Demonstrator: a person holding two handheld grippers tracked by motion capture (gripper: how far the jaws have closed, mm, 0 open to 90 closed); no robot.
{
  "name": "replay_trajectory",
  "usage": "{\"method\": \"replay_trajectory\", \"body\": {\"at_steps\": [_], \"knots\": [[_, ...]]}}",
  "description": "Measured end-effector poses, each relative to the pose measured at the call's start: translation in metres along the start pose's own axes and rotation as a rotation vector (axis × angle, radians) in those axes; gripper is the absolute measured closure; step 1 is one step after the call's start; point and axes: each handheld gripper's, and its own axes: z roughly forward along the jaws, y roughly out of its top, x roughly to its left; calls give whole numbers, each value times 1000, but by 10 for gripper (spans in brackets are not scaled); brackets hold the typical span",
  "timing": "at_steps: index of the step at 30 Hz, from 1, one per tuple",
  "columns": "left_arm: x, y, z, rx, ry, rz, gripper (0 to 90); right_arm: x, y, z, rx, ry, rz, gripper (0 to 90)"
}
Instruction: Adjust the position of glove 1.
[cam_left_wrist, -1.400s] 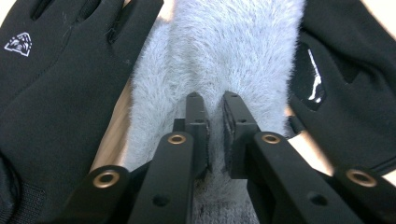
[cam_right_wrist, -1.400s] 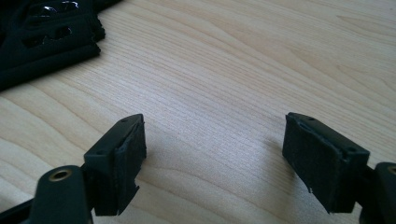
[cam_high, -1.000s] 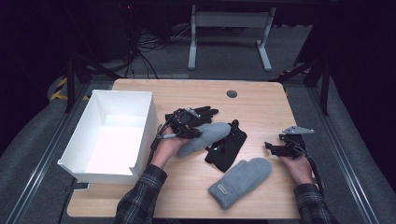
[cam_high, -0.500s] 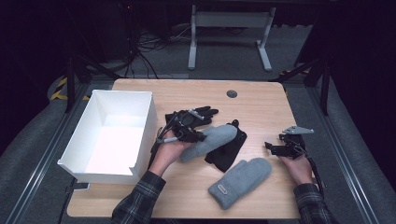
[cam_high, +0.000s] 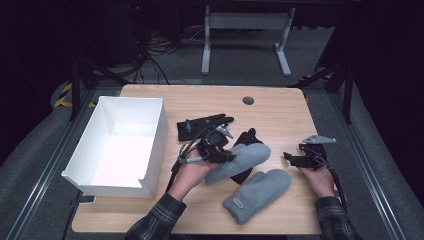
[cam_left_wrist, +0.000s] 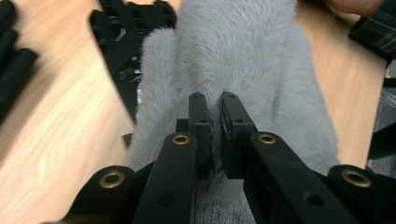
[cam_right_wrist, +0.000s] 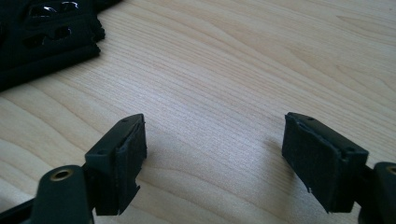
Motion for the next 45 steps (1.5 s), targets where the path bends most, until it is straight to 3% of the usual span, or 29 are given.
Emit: {"method": "replay_trajectory", "body": {"at_steps": [6, 14, 23, 27, 30, 31, 34, 40, 45], "knots": [[-27, 7, 8, 17, -12, 38, 855, 0, 0, 0, 0, 0, 1, 226], [-50, 13, 22, 38, -19, 68, 854, 0, 0, 0, 0, 0, 1, 226], [-63, 13, 53, 104, -8, 101, 845, 0, 0, 0, 0, 1, 1, 226], [-63, 9, 61, 109, 15, 124, 761, 0, 0, 0, 0, 1, 1, 226], [-59, 9, 58, 92, 17, 147, 624, 0, 0, 0, 0, 1, 1, 226], [-58, 8, 56, 80, 7, 137, 583, 0, 0, 0, 0, 1, 1, 226], [-54, 7, 44, 48, -13, 140, 526, 0, 0, 0, 0, 1, 1, 226], [-49, -8, 21, 15, -40, 169, 523, 0, 0, 0, 0, 1, 1, 226], [-45, -20, 12, 25, -58, 166, 519, 0, 0, 0, 0, 0, 1, 226]]}}
